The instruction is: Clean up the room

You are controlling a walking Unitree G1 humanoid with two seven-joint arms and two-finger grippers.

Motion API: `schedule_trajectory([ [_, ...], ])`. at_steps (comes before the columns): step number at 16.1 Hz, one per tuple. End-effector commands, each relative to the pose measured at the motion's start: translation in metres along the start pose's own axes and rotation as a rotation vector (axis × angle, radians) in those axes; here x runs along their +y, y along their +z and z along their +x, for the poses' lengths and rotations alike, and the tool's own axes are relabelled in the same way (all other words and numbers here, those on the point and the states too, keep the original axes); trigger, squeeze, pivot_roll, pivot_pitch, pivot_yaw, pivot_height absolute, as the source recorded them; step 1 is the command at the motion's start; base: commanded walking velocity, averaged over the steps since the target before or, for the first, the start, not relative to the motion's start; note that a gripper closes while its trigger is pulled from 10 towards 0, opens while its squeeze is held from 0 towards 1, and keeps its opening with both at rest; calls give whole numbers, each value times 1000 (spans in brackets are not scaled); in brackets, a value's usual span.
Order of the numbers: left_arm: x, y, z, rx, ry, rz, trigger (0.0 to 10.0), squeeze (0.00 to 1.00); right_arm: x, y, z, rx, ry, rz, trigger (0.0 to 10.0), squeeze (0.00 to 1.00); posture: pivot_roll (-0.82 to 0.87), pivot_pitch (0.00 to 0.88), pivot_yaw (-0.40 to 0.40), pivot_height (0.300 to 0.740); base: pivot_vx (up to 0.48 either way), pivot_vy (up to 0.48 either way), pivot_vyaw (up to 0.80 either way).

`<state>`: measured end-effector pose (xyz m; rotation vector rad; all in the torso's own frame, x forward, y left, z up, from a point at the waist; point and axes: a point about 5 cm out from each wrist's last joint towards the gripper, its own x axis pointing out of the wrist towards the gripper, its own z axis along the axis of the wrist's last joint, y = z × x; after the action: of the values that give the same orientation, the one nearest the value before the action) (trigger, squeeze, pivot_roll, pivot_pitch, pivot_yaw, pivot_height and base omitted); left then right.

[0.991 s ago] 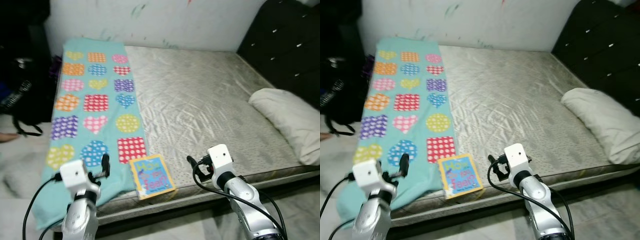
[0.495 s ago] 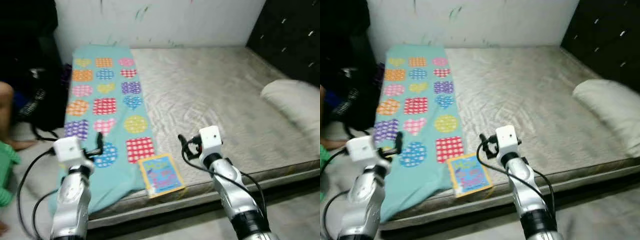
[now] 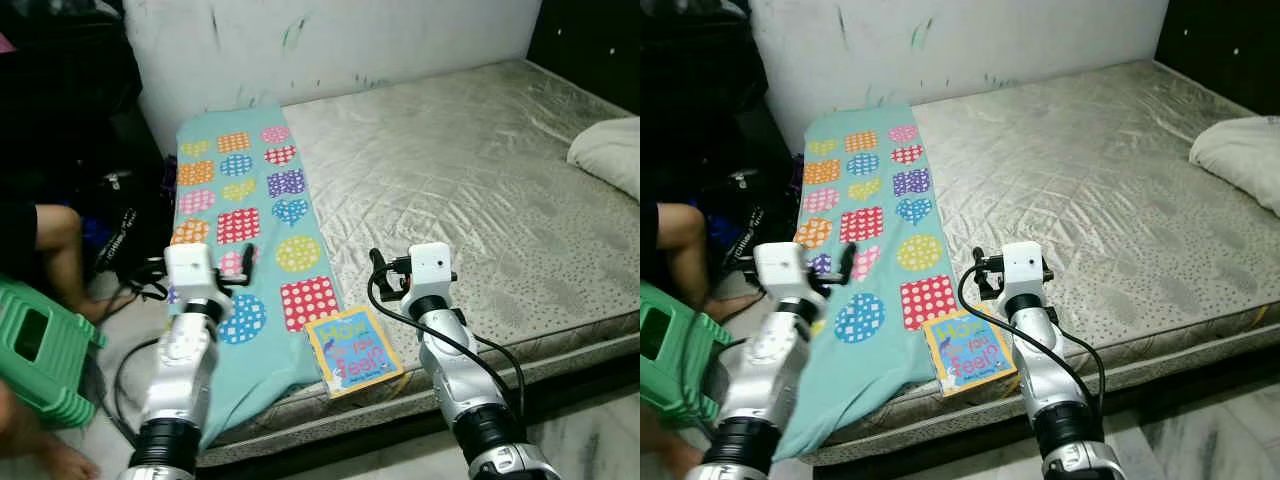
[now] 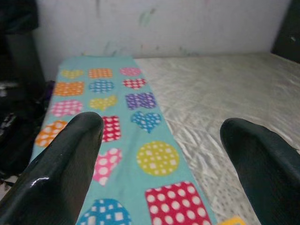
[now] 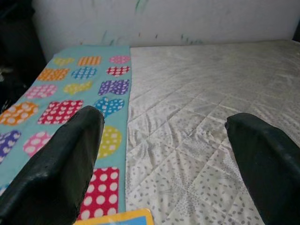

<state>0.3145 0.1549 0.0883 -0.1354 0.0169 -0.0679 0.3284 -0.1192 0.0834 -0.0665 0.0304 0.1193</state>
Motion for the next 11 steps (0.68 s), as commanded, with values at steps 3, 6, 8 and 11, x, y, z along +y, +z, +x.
schedule_trajectory([
  [3, 0, 1, 1, -16, -16, 43, 10000, 0, 22, 5, 2, -34, 54, -7, 10000, 0, -148, 0, 119, 740, 0, 0, 0],
  [6, 18, 2, -11, -50, 34, 70, 10000, 0, 9, 10, -4, -90, 5, -22, 10000, 0, -107, 0, 80, 740, 0, 0, 0],
  [8, 48, 2, -35, -49, 99, 108, 10000, 0, -28, 14, -17, -130, -115, -99, 10000, 0, -98, 0, 51, 740, 0, 0, 0],
  [11, 71, 3, -64, -40, 172, 110, 10000, 0, -65, 10, -37, -119, -186, -191, 10000, 0, -100, 0, 47, 740, 0, 0, 0],
])
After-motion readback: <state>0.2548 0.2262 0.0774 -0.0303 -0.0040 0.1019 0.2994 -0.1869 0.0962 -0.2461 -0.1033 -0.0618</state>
